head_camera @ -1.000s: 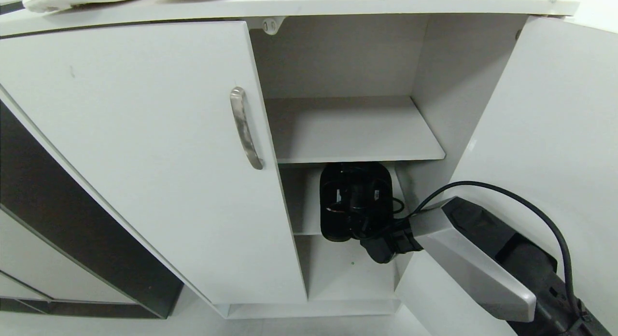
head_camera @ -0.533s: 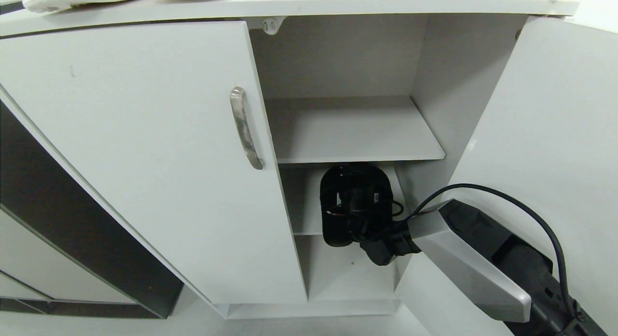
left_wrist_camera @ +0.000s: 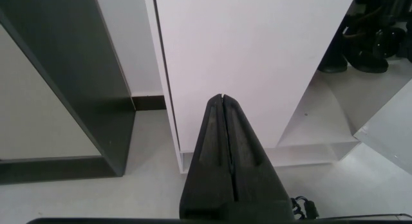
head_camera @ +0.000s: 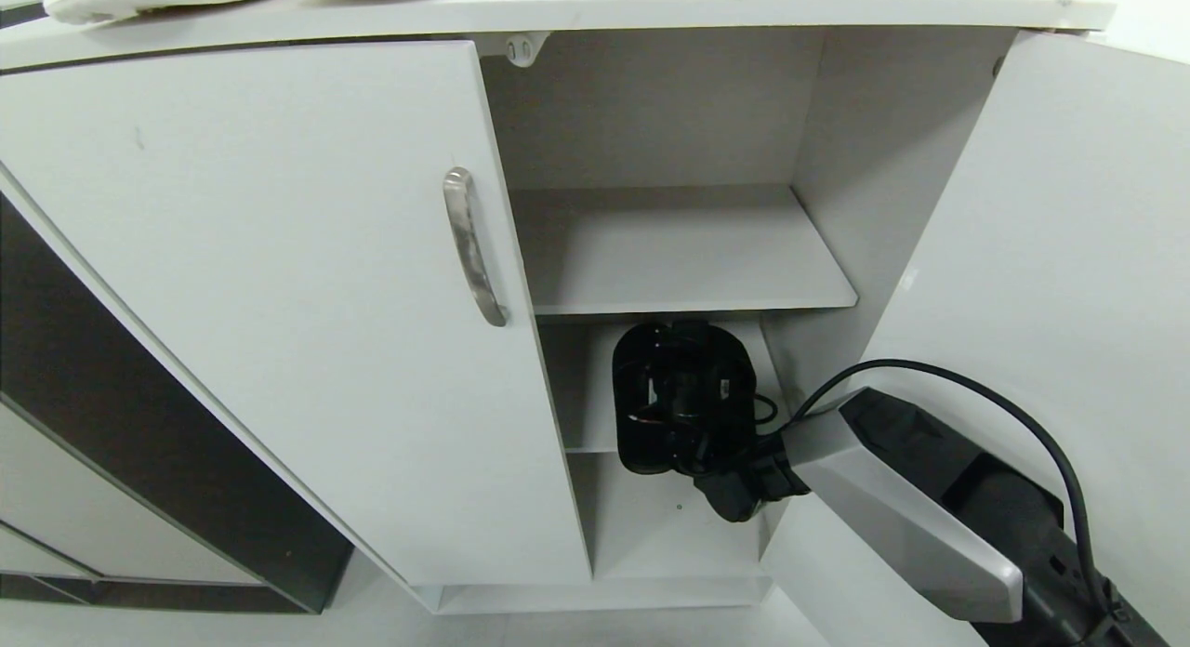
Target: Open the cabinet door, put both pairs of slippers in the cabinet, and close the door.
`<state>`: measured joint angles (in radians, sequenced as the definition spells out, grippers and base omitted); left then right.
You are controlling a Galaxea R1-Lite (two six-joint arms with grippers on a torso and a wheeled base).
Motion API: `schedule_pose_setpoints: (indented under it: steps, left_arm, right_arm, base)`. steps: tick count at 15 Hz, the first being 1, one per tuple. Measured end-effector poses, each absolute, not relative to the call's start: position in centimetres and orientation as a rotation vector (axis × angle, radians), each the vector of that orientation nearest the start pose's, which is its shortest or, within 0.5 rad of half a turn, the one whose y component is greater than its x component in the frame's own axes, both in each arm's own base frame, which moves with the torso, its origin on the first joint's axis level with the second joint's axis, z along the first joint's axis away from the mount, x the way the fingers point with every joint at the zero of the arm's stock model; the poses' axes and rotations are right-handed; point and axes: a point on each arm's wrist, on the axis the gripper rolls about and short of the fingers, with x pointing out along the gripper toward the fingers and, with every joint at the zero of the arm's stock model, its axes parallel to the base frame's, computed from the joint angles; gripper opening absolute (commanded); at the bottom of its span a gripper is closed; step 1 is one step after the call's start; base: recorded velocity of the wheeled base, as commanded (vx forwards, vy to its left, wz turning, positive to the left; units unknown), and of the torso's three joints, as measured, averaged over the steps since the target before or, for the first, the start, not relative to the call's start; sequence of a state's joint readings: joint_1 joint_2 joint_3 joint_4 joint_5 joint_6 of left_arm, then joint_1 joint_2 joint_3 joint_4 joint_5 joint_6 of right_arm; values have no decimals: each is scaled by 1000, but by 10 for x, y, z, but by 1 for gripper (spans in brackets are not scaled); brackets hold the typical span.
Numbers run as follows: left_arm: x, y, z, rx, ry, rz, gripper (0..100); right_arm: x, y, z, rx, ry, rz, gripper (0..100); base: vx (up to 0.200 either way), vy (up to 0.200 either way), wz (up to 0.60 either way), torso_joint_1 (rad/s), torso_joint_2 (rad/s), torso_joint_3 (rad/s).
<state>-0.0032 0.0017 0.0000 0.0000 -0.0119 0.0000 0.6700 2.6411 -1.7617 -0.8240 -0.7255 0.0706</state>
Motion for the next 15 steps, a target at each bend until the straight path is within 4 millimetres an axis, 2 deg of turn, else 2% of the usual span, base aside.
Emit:
schedule_pose_setpoints:
  steps: [5, 9, 15]
  left_arm:
    - [-23, 0, 76, 0, 2, -15, 0]
    - [-23, 0, 76, 3, 2, -16, 0]
    - [-23, 0, 76, 3, 2, -17, 0]
  right_arm:
    - [396, 313, 49, 13, 63, -31, 100]
    - [369, 301, 51, 3, 69, -14, 100]
    - [302, 290, 66, -61, 129, 48, 100]
  base:
    - [0, 0, 0, 0, 0, 0]
    - [0, 0, 0, 0, 0, 0]
    - [0, 0, 0, 0, 0, 0]
